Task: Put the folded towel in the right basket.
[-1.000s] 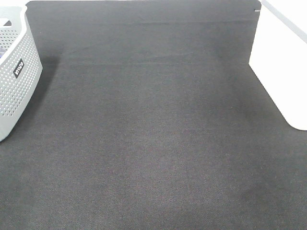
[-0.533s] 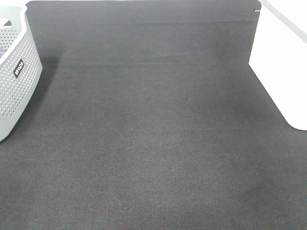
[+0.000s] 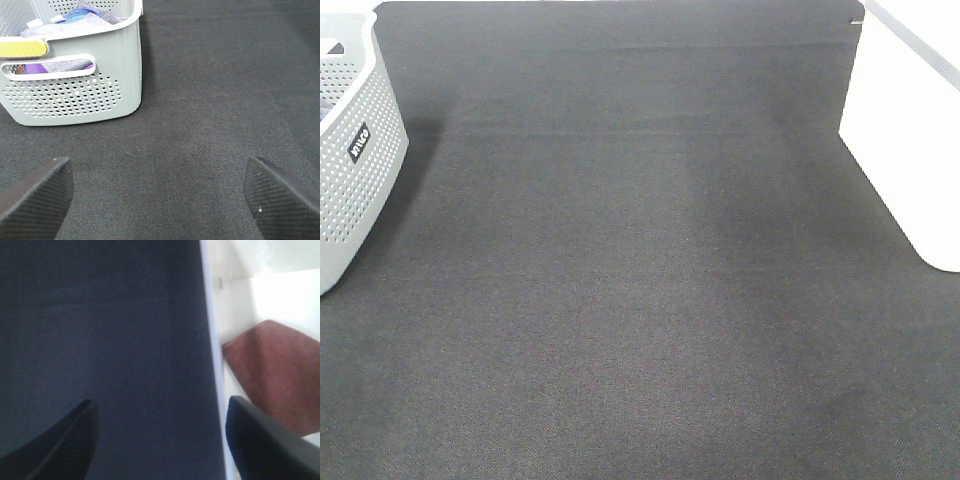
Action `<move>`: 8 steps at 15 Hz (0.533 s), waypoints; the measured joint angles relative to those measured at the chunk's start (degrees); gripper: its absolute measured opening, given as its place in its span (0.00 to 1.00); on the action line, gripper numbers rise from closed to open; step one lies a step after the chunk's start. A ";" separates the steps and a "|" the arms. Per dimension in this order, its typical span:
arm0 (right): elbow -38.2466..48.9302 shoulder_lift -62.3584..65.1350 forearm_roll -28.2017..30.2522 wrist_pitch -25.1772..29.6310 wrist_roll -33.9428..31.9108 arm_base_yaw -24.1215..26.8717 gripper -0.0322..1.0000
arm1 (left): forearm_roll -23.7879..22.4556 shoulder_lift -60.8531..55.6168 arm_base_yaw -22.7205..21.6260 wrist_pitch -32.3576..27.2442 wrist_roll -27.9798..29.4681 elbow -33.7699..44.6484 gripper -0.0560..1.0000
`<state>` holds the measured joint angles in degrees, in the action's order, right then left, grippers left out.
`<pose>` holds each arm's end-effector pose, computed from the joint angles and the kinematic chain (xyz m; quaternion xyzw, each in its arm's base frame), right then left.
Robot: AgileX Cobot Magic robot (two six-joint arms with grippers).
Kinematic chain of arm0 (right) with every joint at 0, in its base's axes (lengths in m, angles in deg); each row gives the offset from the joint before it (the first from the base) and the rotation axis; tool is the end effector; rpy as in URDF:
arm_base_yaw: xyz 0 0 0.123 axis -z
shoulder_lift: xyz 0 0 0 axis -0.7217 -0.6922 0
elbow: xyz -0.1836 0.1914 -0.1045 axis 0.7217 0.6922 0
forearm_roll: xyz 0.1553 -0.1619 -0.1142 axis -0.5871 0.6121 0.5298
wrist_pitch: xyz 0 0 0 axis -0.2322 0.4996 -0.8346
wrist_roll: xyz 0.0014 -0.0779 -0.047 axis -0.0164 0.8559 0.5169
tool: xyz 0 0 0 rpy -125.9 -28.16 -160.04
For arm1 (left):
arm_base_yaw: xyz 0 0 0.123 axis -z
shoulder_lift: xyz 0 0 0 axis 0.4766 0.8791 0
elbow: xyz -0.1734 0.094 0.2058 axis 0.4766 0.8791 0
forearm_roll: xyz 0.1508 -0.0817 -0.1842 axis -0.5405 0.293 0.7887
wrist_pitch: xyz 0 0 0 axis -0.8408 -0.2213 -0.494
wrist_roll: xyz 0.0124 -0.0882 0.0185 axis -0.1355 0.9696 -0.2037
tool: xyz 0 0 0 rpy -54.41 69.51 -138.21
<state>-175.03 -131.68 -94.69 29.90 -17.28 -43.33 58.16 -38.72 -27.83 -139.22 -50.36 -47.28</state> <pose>0.3924 0.0018 0.3900 0.0105 0.9449 0.1130 0.3072 -0.0058 -0.0063 0.2778 0.0297 0.8497 -0.0294 0.5256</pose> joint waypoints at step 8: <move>3.84 8.08 6.76 3.50 -4.35 -10.77 0.69 | 0.00 0.00 0.00 0.00 0.00 0.00 0.88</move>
<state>-171.19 -123.60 -87.93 33.40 -21.63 -54.10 58.16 -38.72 -27.83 -139.22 -50.36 -47.28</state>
